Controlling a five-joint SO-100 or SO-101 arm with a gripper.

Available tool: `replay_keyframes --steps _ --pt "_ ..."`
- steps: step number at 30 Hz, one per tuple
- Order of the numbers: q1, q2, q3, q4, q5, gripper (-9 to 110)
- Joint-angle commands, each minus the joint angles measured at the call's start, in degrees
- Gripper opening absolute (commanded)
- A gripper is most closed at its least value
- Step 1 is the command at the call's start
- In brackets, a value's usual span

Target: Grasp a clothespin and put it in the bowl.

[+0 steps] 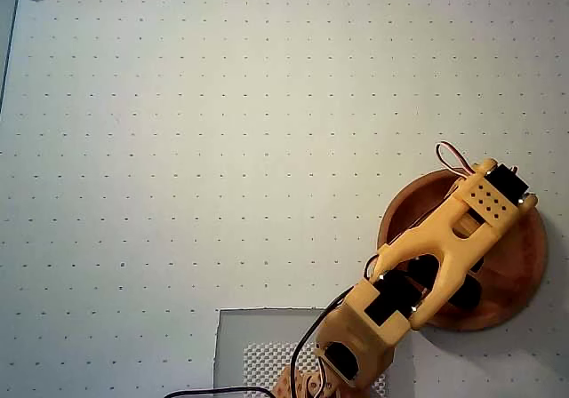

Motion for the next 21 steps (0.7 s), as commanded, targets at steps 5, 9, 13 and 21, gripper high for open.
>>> replay_keyframes --steps 5,9,13,21 --pt "-1.3 -0.3 -6.1 -2.2 0.1 -3" --pt "-1.3 -0.4 -7.7 -3.3 0.1 -3" --pt "-0.5 -0.4 -8.3 -4.0 0.1 -3" --pt "-0.5 -0.4 -8.3 -4.1 0.1 -3"
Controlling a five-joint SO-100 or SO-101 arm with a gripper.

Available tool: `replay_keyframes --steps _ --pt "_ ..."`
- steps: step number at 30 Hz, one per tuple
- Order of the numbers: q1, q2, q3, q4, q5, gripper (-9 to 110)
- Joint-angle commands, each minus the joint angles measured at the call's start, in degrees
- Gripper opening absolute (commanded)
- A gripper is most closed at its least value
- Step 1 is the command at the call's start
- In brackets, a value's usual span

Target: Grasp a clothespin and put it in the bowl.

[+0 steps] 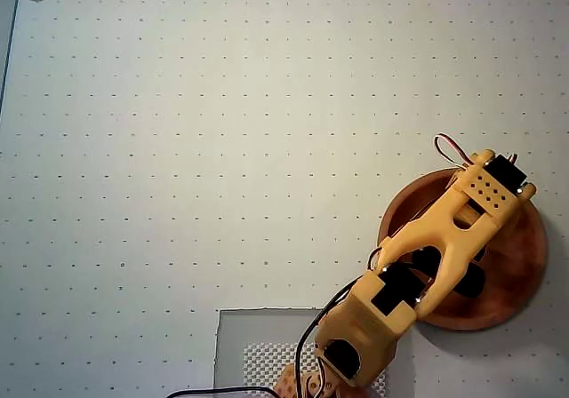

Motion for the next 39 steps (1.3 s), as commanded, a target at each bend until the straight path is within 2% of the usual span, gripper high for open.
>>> replay_keyframes --steps 1,13,17,24,27,33,39 --pt "0.4 1.3 -3.9 -0.3 0.1 -3" --pt "0.4 -4.7 -4.3 0.4 0.0 16" --pt "0.4 -4.7 -4.3 0.4 0.0 14" --pt "0.4 -4.6 -4.4 0.4 0.1 -2" --pt "0.4 -2.1 -4.3 0.4 0.1 -4" --pt "-0.4 12.3 -4.3 0.6 1.0 -3" --pt "-2.8 32.5 -4.4 0.5 9.8 -3"
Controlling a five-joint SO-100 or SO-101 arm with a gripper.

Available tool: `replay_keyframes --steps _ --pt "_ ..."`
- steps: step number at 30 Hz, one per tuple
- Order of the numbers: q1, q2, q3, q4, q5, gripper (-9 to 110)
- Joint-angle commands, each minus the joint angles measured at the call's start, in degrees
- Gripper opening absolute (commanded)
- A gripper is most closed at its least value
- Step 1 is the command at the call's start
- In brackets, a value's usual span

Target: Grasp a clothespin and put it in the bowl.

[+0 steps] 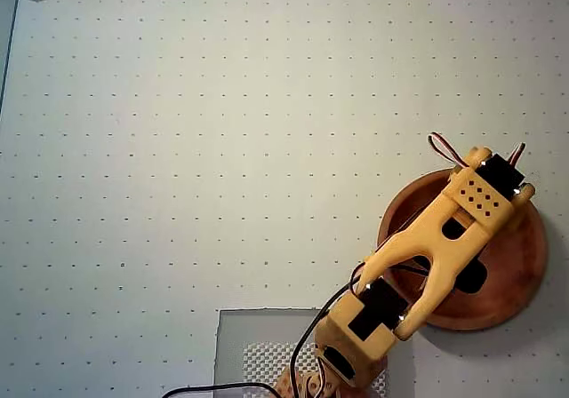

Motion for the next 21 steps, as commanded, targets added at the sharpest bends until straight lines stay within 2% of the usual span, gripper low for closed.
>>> replay_keyframes --steps 1,6,10,14,18,21 --pt "-2.5 16.7 -3.3 0.4 5.8 -3" --pt "-12.7 29.8 -3.4 -0.4 18.9 -3" --pt "-26.4 39.6 -3.3 -4.3 39.5 -3" --pt "-35.8 47.4 -2.4 -15.2 61.4 -3" --pt "-38.1 52.7 -0.4 -26.4 79.5 -3" --pt "-37.4 56.6 4.7 -32.9 88.0 -3"
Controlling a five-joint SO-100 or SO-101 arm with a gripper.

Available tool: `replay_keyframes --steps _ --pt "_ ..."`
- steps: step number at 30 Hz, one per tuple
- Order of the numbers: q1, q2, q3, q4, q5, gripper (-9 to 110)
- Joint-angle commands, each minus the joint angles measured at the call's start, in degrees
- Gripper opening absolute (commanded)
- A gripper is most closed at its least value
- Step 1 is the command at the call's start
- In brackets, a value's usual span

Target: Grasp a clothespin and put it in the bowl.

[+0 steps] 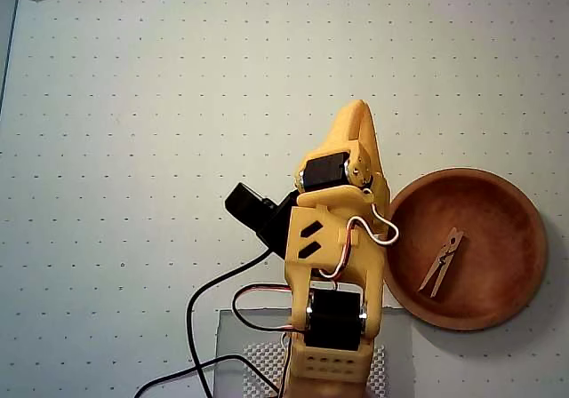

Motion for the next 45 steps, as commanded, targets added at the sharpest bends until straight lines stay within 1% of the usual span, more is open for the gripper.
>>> replay_keyframes --steps 1,7,13,18,25,30,40,45 --pt "0.3 4.6 5.2 -9.6 12.0 -3" --pt "0.0 16.3 23.3 -19.5 13.2 -3" --pt "-0.1 26.9 42.5 -32.2 13.2 -3" --pt "-1.6 32.4 56.1 -36.3 13.2 -3" --pt "-5.0 43.9 72.1 -37.0 13.2 -3" --pt "-4.8 46.8 79.9 -36.9 13.2 -3" --pt "-5.0 46.9 90.0 -36.3 13.2 -3" --pt "-5.5 47.1 90.8 -35.2 13.2 -3"
